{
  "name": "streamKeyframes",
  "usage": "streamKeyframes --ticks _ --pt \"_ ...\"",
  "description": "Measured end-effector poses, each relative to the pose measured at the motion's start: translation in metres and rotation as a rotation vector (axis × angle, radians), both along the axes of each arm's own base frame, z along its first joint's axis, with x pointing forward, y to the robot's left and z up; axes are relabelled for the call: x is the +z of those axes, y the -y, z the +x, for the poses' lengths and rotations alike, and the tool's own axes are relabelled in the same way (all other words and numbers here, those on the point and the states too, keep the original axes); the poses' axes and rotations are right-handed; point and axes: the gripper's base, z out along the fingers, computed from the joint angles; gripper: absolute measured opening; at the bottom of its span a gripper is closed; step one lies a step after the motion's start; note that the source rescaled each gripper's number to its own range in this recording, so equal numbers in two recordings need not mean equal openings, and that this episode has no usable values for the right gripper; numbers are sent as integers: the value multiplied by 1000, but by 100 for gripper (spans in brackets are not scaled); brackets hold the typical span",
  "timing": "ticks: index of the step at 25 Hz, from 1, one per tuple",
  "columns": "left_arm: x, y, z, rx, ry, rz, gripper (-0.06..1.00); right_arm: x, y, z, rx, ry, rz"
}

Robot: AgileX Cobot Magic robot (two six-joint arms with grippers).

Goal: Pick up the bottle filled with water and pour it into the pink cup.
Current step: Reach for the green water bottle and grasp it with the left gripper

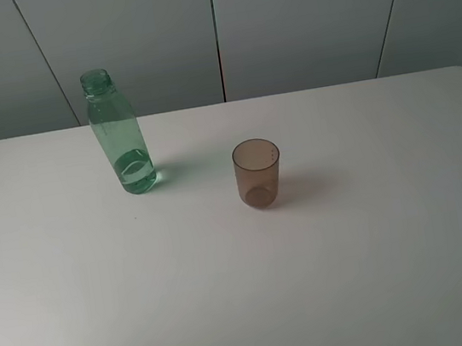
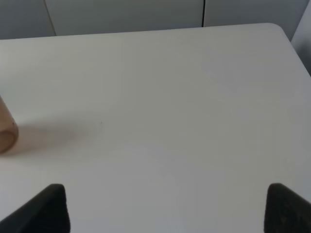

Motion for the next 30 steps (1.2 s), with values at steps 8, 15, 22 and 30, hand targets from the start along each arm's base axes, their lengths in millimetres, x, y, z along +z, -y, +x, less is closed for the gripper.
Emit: streamKeyframes --ticks 8,15,22,30 --pt "-6 21 78 -62 2 18 100 0 0 0 0 0 0" --pt "-43 31 125 -72 -146 49 100 0 0 0 0 0 0" --pt "-84 48 161 -113 -227 63 100 0 0 0 0 0 0" --pt "-129 73 181 -181 -306 75 100 0 0 0 0 0 0"
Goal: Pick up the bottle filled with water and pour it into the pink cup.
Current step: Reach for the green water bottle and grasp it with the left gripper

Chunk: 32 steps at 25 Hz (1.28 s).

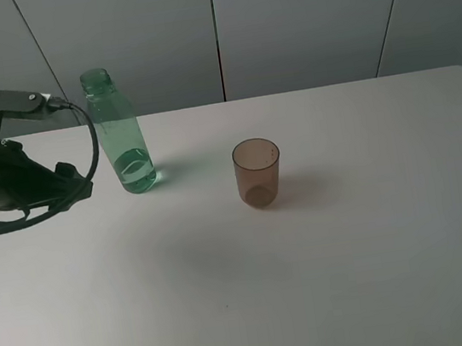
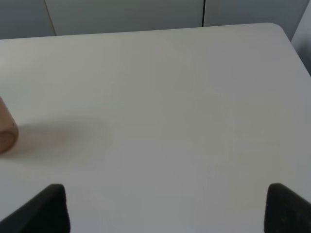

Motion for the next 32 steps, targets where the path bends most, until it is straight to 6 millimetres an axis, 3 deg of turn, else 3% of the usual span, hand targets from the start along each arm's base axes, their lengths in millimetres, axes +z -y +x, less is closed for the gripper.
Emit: streamKeyframes --ticks 7,17,32 --pt "-24 8 14 -19 26 -9 100 0 0 0 0 0 0" --pt "-18 16 28 -102 231 -38 100 0 0 0 0 0 0" --pt "-38 23 41 -125 310 -75 100 0 0 0 0 0 0"
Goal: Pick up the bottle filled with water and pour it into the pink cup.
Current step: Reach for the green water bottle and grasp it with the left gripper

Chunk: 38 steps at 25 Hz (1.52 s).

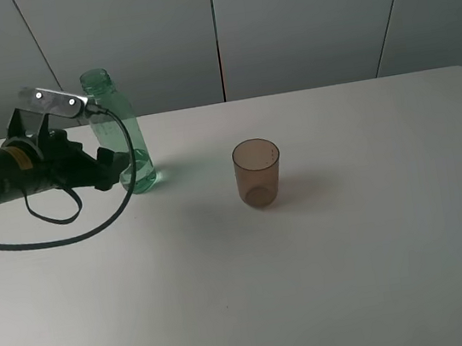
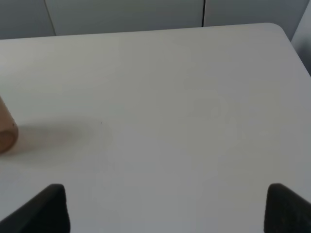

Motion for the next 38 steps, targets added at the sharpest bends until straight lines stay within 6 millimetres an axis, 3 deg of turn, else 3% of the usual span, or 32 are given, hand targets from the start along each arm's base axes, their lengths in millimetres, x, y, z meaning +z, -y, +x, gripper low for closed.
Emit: streamKeyframes --ticks 4,17,34,38 --pt "-12 1 2 -3 -15 3 100 0 0 0 0 0 0" --pt "-23 5 9 -25 67 -26 100 0 0 0 0 0 0" --pt "-11 5 19 -13 205 -50 100 0 0 0 0 0 0" --pt "-17 7 25 -13 195 -47 100 0 0 0 0 0 0"
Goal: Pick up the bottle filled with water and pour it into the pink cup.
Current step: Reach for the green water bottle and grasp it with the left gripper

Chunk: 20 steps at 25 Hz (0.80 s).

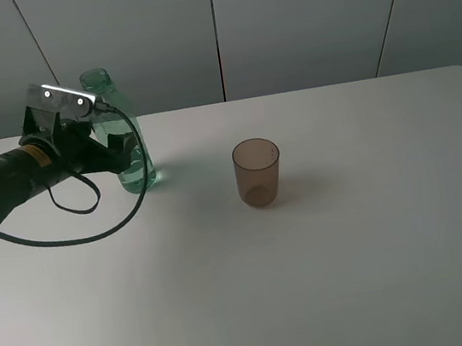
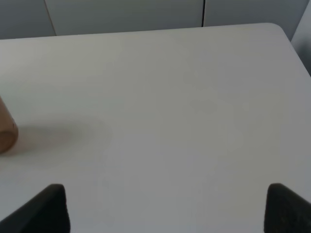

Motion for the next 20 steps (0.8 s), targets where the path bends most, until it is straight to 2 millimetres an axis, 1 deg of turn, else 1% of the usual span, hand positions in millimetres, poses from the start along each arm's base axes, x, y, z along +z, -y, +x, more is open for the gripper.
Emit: streamKeyframes --ticks 5,14,20 --pt "-10 1 2 4 -25 -3 100 0 0 0 0 0 0" --pt "-13 6 15 0 -8 -37 100 0 0 0 0 0 0" --pt "-19 10 20 -16 -3 -51 100 0 0 0 0 0 0"
